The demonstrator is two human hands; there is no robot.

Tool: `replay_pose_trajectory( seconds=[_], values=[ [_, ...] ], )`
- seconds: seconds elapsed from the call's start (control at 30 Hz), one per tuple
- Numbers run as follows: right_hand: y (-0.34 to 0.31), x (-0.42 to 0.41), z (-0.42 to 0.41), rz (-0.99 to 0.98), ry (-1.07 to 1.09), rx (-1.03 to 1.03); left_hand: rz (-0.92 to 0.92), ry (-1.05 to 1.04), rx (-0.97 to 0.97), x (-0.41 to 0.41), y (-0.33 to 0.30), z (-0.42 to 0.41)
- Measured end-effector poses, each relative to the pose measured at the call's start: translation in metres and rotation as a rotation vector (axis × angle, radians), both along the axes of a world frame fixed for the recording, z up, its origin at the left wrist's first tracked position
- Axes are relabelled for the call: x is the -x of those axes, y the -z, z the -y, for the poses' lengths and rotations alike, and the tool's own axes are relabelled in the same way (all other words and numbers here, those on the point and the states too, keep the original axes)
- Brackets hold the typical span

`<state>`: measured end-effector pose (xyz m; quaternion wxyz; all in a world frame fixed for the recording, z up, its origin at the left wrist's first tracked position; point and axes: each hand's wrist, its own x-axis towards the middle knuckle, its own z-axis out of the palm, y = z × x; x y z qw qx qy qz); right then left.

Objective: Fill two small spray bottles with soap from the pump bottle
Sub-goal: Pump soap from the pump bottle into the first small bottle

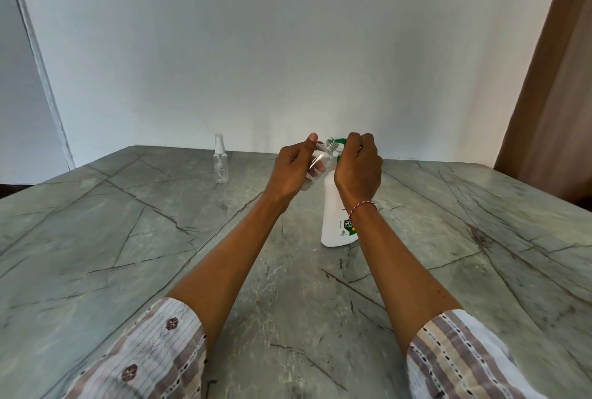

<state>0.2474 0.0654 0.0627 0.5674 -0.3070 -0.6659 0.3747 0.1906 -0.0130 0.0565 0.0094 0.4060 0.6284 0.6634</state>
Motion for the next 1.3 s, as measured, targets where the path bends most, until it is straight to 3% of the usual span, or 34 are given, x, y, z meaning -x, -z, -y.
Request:
replay_pose_trajectory(
  seconds=[0.37, 0.7, 0.87, 1.3],
  values=[
    [-0.0002, 0.0037, -0.0007, 0.072, -0.006, -0.010, 0.029, -0.008, -0.026, 0.0011, -0.0022, 0.0003],
    [0.0000, 0.0010, -0.0025, -0.005, -0.021, -0.003, 0.012, 0.006, -0.027, 0.0014, 0.0018, -0.0026],
    [0.0019, 0.0025, -0.0035, 0.074, -0.009, -0.034, 0.016, 0.004, -0.031, 0.0014, 0.0018, -0.0024],
    [0.0023, 0.0045, -0.0025, -0.015, -0.017, -0.024, 0.004, 0.016, -0.030, 0.0039, 0.0009, -0.0015]
  ],
)
